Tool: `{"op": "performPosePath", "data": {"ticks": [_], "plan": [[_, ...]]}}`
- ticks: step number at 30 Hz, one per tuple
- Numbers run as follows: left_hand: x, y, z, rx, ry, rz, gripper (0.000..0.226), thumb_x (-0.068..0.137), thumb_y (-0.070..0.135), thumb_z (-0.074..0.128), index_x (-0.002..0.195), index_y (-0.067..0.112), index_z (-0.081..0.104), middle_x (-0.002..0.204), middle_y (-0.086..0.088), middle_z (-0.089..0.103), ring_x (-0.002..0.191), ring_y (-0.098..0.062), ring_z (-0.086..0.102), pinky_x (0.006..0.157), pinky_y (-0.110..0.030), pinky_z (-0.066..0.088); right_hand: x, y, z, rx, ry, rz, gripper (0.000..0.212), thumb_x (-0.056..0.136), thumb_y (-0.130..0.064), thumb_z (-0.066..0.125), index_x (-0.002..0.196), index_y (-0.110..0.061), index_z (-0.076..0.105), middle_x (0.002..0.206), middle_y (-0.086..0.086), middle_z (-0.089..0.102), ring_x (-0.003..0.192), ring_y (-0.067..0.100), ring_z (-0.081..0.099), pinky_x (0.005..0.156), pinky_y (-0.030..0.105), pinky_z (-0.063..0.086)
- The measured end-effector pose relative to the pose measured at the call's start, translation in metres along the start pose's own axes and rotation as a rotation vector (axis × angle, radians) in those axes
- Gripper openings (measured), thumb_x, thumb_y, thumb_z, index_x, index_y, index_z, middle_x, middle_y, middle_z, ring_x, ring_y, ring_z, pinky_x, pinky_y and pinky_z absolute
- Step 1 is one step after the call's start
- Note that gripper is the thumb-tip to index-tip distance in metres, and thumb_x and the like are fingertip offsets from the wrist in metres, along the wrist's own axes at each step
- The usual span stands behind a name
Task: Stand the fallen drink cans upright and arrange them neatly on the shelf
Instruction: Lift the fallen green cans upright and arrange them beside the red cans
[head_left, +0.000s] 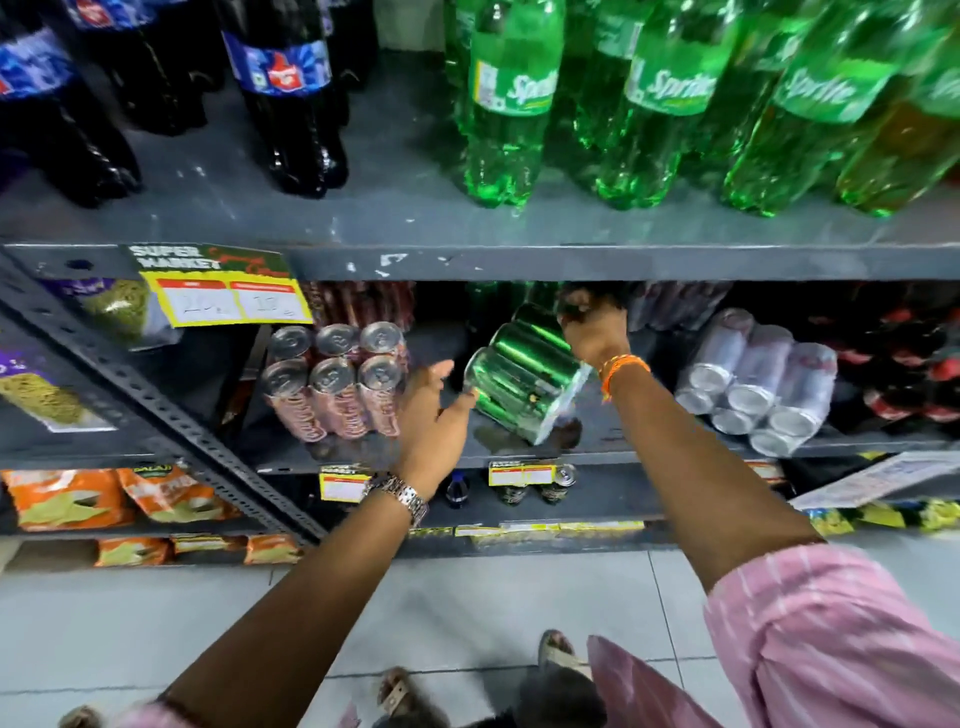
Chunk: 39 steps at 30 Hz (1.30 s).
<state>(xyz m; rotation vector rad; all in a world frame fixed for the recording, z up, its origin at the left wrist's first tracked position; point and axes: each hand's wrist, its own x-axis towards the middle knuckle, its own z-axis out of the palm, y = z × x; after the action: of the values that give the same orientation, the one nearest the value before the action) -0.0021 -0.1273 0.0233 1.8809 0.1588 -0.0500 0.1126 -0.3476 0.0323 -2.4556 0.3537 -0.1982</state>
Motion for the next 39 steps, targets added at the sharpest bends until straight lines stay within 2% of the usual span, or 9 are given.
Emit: {"op": "performPosePath", "data": {"ticks": [6, 10, 13, 16, 20, 22, 26, 32, 39], "plan": [[0.020, 0.013, 0.078, -0.489, 0.009, -0.581, 0.046, 0.088, 0.020, 0.064, 0.131, 0.006, 0.055, 0.115, -0.008, 0.061, 0.088, -0.018, 0.055, 0.074, -0.025, 0.043, 0.041, 0.018, -0.008, -0.246, -0.313, -0.092, 0.050, 0.097, -0.039, 0.055, 0.129, -0.001, 0.058, 0.138, 0.022, 0.056, 0.129, 0.037, 0.051, 0.105, 0.036, 0.037], [0.032, 0.023, 0.101, -0.610, 0.187, -0.608, 0.037, 0.088, 0.013, 0.062, 0.124, 0.009, 0.054, 0.077, -0.009, 0.054, 0.056, -0.015, 0.051, 0.048, -0.019, 0.040, 0.063, 0.022, 0.003, -0.237, -0.550, -0.092, 0.075, 0.090, -0.063, 0.054, 0.135, -0.004, 0.054, 0.143, 0.020, 0.055, 0.112, 0.026, 0.057, 0.088, 0.031, 0.039], [0.039, 0.020, 0.108, -0.654, 0.217, -0.583, 0.034, 0.084, 0.009, 0.069, 0.117, 0.003, 0.061, 0.105, -0.017, 0.066, 0.085, -0.024, 0.062, 0.057, -0.024, 0.047, 0.067, 0.025, 0.009, -0.242, -0.620, -0.118, 0.093, 0.084, -0.069, 0.057, 0.153, -0.010, 0.034, 0.161, 0.012, 0.036, 0.142, 0.027, 0.043, 0.115, 0.033, 0.034], [0.047, 0.018, 0.107, -0.615, 0.246, -0.591, 0.044, 0.077, 0.011, 0.079, 0.114, -0.008, 0.064, 0.106, -0.021, 0.069, 0.094, -0.028, 0.065, 0.062, -0.029, 0.054, 0.070, 0.032, 0.013, -0.137, -0.602, -0.107, 0.093, 0.081, -0.063, 0.066, 0.153, -0.013, 0.035, 0.161, 0.010, 0.036, 0.145, 0.028, 0.040, 0.118, 0.033, 0.034], [0.053, 0.016, 0.099, -0.455, 0.253, -0.493, 0.023, 0.072, 0.012, 0.083, 0.077, 0.007, 0.061, 0.070, -0.004, 0.062, 0.053, -0.011, 0.056, 0.034, -0.013, 0.038, 0.068, 0.050, 0.008, 0.102, -0.516, -0.057, 0.074, 0.077, -0.050, 0.077, 0.137, -0.012, 0.055, 0.140, 0.011, 0.060, 0.122, 0.025, 0.059, 0.102, 0.033, 0.049], [0.057, 0.013, 0.093, -0.327, 0.231, -0.384, 0.021, 0.070, 0.013, 0.085, 0.073, 0.007, 0.064, 0.061, -0.004, 0.058, 0.048, -0.008, 0.055, 0.039, -0.012, 0.041, 0.064, 0.061, 0.001, 0.188, -0.460, 0.002, 0.076, 0.073, -0.050, 0.080, 0.131, -0.006, 0.057, 0.133, 0.012, 0.063, 0.115, 0.027, 0.061, 0.095, 0.031, 0.049], [0.059, 0.014, 0.085, -0.111, 0.179, -0.208, 0.046, 0.062, 0.008, 0.087, 0.103, 0.001, 0.069, 0.102, -0.011, 0.075, 0.093, -0.022, 0.073, 0.085, -0.035, 0.060, 0.038, 0.080, -0.009, 0.251, -0.302, -0.044, 0.076, 0.071, -0.047, 0.084, 0.128, -0.007, 0.056, 0.131, 0.013, 0.063, 0.116, 0.027, 0.060, 0.089, 0.025, 0.042], [0.039, 0.000, 0.081, 0.094, 0.136, -0.076, 0.064, 0.062, 0.008, 0.087, 0.118, 0.008, 0.056, 0.113, -0.010, 0.071, 0.100, -0.025, 0.070, 0.088, -0.046, 0.059, -0.014, 0.106, -0.011, 0.459, -0.222, -0.121, 0.053, 0.068, -0.023, 0.090, 0.104, -0.020, 0.051, 0.091, -0.013, 0.066, 0.086, 0.008, 0.065, 0.083, 0.029, 0.054], [0.018, -0.020, 0.086, 0.101, 0.126, 0.020, 0.067, 0.065, 0.005, 0.085, 0.124, 0.010, 0.052, 0.122, -0.007, 0.067, 0.112, -0.024, 0.065, 0.099, -0.045, 0.053, -0.052, 0.121, 0.000, 0.549, -0.217, -0.090, 0.060, 0.068, -0.009, 0.089, 0.114, -0.010, 0.051, 0.111, 0.005, 0.071, 0.103, 0.019, 0.068, 0.085, 0.015, 0.053]]}}
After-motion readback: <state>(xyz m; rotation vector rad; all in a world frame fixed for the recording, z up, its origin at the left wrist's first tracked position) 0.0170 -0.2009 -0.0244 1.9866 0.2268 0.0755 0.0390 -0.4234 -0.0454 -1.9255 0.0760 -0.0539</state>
